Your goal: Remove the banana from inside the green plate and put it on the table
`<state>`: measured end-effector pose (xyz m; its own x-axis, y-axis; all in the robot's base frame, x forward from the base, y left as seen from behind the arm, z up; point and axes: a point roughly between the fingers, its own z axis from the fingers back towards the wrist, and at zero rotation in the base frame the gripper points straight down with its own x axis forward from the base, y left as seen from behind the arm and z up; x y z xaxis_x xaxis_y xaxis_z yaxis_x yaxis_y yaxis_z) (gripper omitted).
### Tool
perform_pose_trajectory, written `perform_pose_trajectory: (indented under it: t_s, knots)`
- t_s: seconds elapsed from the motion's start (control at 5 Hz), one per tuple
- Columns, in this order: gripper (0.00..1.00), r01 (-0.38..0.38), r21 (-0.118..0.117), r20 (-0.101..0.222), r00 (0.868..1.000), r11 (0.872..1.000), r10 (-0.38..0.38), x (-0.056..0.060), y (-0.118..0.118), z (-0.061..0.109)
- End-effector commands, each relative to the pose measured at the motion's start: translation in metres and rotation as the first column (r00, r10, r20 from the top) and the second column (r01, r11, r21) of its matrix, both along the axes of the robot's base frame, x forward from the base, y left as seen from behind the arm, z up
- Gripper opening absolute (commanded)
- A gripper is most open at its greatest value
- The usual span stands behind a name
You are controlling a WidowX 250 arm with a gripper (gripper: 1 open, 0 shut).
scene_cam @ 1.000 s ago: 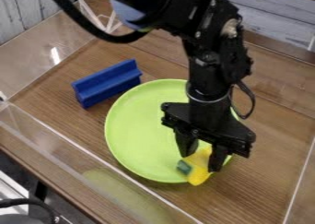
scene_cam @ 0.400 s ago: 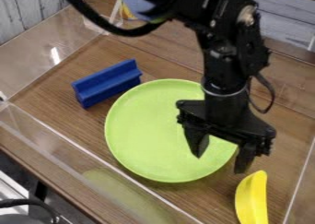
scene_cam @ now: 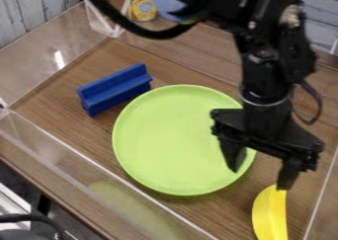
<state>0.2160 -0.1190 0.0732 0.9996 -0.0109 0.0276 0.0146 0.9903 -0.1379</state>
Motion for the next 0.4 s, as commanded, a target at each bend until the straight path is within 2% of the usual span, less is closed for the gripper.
perform_pose_trajectory:
  t_s: [0.0,0.2]
  knots:
    - [1.0,0.007,-0.028,0.044,0.999,1.0,-0.006,0.0072,-0.0136,0.0062]
    - [1.0,0.007,-0.04,0.05,0.999,0.999,-0.005,0.0072,-0.0227,-0.0002]
